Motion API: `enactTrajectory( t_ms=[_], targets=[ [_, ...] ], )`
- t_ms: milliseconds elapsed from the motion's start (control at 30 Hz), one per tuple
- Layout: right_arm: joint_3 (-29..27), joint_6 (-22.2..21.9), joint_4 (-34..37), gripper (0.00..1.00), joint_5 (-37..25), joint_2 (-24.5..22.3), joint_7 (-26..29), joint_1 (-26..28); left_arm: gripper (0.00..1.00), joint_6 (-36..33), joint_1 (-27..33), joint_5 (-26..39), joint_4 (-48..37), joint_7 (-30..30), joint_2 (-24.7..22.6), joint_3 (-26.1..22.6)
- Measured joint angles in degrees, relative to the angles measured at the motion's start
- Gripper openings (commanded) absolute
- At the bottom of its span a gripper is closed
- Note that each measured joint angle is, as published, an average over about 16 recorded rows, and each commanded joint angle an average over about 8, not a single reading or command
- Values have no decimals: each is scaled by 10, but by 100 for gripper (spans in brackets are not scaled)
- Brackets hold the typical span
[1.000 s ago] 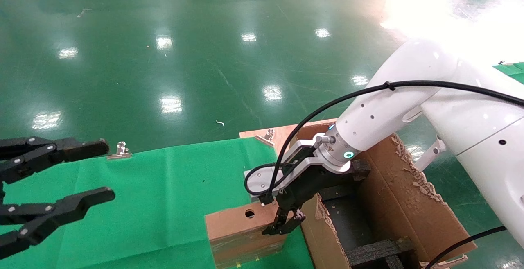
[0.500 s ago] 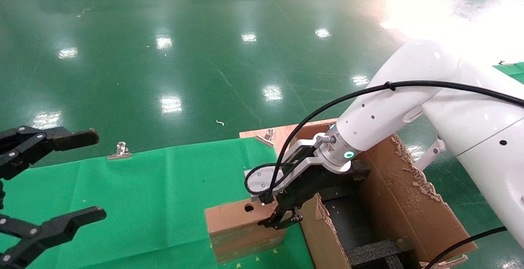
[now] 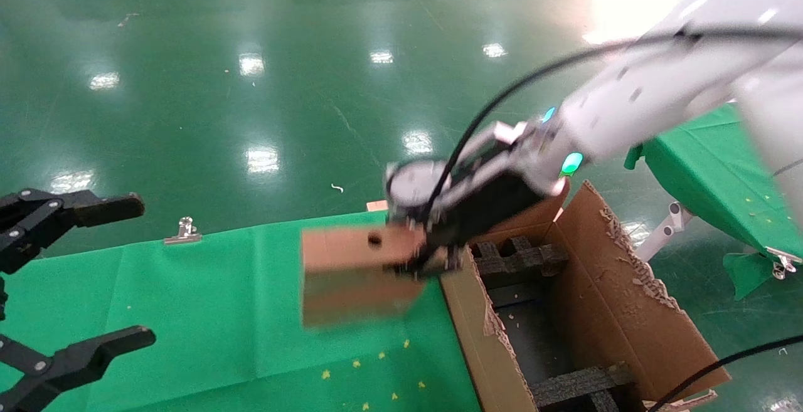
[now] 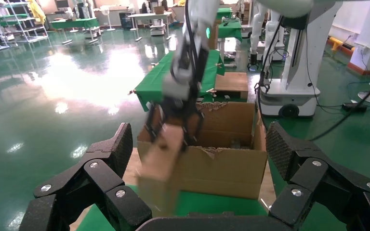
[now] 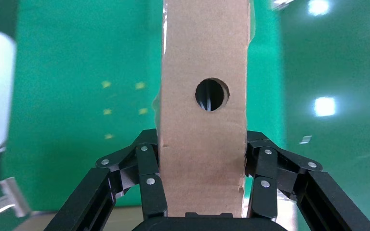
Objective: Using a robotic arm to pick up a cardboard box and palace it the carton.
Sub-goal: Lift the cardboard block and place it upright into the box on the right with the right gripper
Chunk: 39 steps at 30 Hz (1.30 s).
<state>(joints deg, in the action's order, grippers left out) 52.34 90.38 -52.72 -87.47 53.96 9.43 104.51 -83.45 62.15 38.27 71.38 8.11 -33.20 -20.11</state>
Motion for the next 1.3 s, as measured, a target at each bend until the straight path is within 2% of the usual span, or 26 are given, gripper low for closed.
enactTrajectory(
  t_ms=[233, 533, 967, 1300],
  targets=[
    [15, 5, 21, 0, 40, -17, -14, 76, 100, 0, 0, 0, 0, 0, 0, 0],
    [69, 7, 32, 0, 63, -61, -17, 149, 100, 0, 0, 0, 0, 0, 0, 0],
    [174, 6, -17, 0, 36, -199, 29, 223, 100, 0, 0, 0, 0, 0, 0, 0],
    [236, 0, -73, 0, 21, -291, 80, 240, 100, 0, 0, 0, 0, 0, 0, 0]
  ],
)
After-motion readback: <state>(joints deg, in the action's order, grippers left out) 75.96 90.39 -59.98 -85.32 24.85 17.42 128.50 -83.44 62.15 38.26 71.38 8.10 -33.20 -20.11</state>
